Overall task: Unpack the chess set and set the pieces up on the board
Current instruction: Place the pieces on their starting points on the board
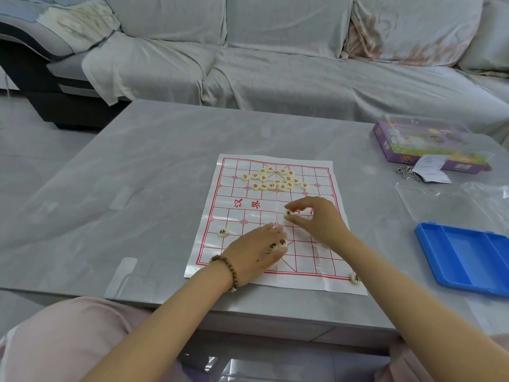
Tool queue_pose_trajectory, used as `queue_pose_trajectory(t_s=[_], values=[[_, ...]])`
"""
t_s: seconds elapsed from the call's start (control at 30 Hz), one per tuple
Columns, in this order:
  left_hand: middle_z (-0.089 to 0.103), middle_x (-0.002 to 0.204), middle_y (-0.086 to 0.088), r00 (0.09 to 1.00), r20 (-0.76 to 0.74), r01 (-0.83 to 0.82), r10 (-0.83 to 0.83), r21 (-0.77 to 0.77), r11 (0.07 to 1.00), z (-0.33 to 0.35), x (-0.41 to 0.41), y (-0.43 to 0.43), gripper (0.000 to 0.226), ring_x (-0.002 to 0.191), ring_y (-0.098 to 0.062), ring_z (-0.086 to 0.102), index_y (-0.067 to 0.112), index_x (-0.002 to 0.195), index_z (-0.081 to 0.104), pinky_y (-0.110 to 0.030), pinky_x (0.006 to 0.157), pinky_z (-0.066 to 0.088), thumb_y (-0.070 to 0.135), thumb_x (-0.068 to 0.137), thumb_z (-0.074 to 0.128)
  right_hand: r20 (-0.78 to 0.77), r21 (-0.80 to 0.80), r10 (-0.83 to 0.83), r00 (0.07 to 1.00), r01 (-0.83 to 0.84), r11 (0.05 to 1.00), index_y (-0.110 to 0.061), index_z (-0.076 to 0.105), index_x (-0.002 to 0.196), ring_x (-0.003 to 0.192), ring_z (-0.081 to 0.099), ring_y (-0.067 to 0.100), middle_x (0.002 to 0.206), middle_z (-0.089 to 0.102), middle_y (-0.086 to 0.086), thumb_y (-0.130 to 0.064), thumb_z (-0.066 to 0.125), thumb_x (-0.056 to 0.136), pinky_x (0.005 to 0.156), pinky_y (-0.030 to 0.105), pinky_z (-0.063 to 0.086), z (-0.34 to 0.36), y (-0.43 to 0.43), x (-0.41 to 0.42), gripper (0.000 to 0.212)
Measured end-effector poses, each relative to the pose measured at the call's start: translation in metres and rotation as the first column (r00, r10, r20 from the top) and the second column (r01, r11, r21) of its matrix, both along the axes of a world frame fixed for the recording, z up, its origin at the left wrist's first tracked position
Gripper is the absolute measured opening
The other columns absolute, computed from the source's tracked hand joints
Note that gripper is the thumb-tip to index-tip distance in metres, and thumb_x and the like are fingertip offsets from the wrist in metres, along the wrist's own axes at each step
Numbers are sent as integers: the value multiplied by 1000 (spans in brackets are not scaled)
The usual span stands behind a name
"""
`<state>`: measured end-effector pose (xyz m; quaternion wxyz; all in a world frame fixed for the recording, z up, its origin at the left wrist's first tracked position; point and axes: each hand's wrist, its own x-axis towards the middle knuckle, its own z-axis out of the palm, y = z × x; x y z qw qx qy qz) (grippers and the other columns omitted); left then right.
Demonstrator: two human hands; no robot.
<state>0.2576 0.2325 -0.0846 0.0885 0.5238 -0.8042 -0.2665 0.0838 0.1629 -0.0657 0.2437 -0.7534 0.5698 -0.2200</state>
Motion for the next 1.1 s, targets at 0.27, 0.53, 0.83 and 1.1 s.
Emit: queue_pose_trajectory(t_s=[0.27, 0.53, 0.83, 1.1], values=[[42, 142, 9, 928, -231, -331, 293, -148, 932, 11, 45, -1, 38, 131, -5, 32, 30, 133, 44, -18, 101, 22, 38, 97, 32, -46, 104, 47, 998, -42, 994, -24, 71, 102, 93, 51, 6, 108, 67, -6, -29, 70, 81, 89, 24, 40, -9, 0, 20, 22], [48, 136, 6, 896, -290, -402, 335, -213, 890, 9, 67, 0, 36, 118, 4, 31, 25, 130, 49, -18, 102, 23, 32, 97, 37, -104, 99, 117, 988, -107, 989, -22, 70, 105, 92, 51, 8, 108, 65, -4, -31, 71, 80, 93, 34, 43, -2, 2, 19, 26], [47, 136, 7, 908, -261, -386, 328, -218, 896, 4, 63, 4, 36, 117, 5, 30, 26, 129, 49, -17, 101, 21, 35, 96, 39, -144, 74, 91, 985, -81, 994, -23, 70, 99, 89, 53, 9, 103, 66, -4, -35, 72, 78, 88, 32, 46, -6, 3, 19, 25], [58, 110, 14, 966, -86, -256, 243, -219, 942, 4, 64, 17, 32, 103, -3, 44, 33, 106, 62, -26, 97, 37, 50, 79, 62, 14, 20, 141, 990, -141, 990, -34, 64, 93, 89, 51, 6, 94, 60, -13, -36, 73, 77, 86, 31, 44, 3, 29, 23, 18]])
